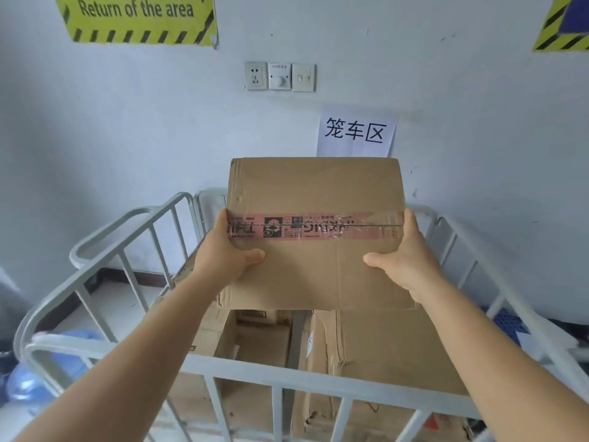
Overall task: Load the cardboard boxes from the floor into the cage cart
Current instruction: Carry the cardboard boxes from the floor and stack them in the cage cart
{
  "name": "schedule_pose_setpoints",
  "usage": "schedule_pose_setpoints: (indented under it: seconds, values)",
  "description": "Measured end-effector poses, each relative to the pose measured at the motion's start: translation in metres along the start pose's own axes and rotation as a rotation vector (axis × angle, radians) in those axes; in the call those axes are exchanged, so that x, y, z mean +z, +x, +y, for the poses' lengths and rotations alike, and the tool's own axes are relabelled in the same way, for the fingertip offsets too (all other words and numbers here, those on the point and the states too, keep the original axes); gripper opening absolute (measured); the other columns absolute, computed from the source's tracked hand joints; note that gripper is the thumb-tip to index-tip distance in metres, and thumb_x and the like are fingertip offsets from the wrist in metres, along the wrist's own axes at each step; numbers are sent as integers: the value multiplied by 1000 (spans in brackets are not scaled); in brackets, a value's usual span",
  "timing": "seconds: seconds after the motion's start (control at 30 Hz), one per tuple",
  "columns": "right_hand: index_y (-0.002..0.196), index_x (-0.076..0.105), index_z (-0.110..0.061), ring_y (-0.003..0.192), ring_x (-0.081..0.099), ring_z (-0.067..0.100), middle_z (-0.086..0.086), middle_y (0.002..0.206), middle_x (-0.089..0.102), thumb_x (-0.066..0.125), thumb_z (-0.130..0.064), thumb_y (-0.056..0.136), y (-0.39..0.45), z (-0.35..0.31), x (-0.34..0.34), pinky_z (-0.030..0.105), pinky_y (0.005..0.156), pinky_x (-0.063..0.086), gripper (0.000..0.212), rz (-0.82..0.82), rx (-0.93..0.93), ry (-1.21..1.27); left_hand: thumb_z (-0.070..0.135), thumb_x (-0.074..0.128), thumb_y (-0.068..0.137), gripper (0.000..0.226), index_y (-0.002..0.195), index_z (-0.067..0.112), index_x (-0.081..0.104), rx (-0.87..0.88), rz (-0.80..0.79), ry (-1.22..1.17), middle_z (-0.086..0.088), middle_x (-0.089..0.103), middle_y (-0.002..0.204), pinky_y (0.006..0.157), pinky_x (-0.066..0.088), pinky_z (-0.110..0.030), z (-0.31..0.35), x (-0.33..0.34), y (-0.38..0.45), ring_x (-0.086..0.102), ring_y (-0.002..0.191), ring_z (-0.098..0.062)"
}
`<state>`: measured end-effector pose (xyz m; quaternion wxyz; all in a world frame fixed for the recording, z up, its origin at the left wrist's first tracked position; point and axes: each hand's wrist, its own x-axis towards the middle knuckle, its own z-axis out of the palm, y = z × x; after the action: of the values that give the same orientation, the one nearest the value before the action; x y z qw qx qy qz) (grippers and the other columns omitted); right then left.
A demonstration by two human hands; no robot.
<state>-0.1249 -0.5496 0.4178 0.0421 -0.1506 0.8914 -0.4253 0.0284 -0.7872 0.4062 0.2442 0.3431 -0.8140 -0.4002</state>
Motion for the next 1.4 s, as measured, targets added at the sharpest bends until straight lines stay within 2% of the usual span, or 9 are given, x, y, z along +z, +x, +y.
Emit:
schedule_pose_setpoints:
  seconds: [0.3, 0.47, 0.6, 0.7, 0.83, 0.93, 1.1, 1.3, 1.4]
  values:
    - [155, -3, -35, 139, 37, 24, -2, 160, 23, 80, -21, 77, 87, -43, 129, 39, 96, 42, 115, -91, 41, 35, 25, 80, 74, 79, 137, 27, 31, -77, -49, 50, 6, 59, 114, 59, 47, -28, -84, -23, 128, 59, 90, -19]
    - [155, -3, -36, 139, 37, 25, -2, 161, 20, 79, -16, 79, 123, -70, 208, 34, 89, 40, 114, -150, 114, 86, 27, 79, 74, 89, 144, 28, 25, -129, -85, 108, 4, 56, 123, 81, 55, -40, -130, -48, 198, 59, 99, -22]
    - [155, -4, -35, 140, 35, 24, -2, 162, 19, 79, -15, 80, 140, -83, 264, 34, 96, 39, 114, -220, 162, 83, 23, 78, 76, 76, 136, 27, 31, -175, -121, 150, 3, 57, 117, 79, 55, -40, -166, -67, 236, 60, 94, -23]
    - [155, -5, -34, 140, 36, 24, -1, 162, 19, 81, -19, 78, 145, -95, 304, 37, 103, 39, 116, -294, 184, 36, 24, 77, 76, 75, 135, 23, 31, -244, -141, 224, 1, 57, 114, 76, 52, -36, -200, -82, 250, 59, 91, -23]
    - [156, -4, -32, 130, 48, 25, 0, 158, 30, 81, -25, 77, 138, -105, 353, 33, 92, 44, 117, -425, 219, -61, 24, 77, 78, 89, 147, 20, 20, -374, -182, 272, -4, 55, 120, 75, 49, -33, -244, -101, 255, 55, 93, -22]
    - [156, -4, -32, 132, 47, 27, 0, 158, 32, 83, -29, 74, 126, -107, 386, 42, 101, 46, 119, -495, 228, -127, 23, 76, 78, 89, 147, 18, 19, -471, -211, 298, -5, 55, 124, 80, 49, -33, -276, -113, 250, 55, 98, -22]
    - [156, -7, -30, 138, 38, 26, 0, 161, 24, 78, -26, 80, 124, -121, 414, 39, 101, 41, 115, -563, 161, -196, 22, 76, 78, 88, 146, 16, 21, -538, -230, 320, -5, 57, 117, 81, 52, -36, -316, -126, 246, 58, 96, -23]
    - [155, -15, -21, 145, 27, 28, 6, 164, 11, 76, -31, 82, 116, -132, 431, 43, 110, 39, 118, -632, 94, -308, 24, 74, 79, 92, 149, 14, 15, -584, -252, 374, -5, 54, 111, 65, 43, -26, -329, -146, 254, 55, 90, -20]
    - [152, -23, -16, 148, 20, 28, 11, 164, -6, 71, -31, 87, 108, -136, 435, 39, 107, 38, 116, -679, 63, -390, 31, 76, 77, 103, 150, 14, 6, -621, -259, 412, -10, 47, 125, 77, 47, -32, -332, -140, 248, 52, 99, -24]
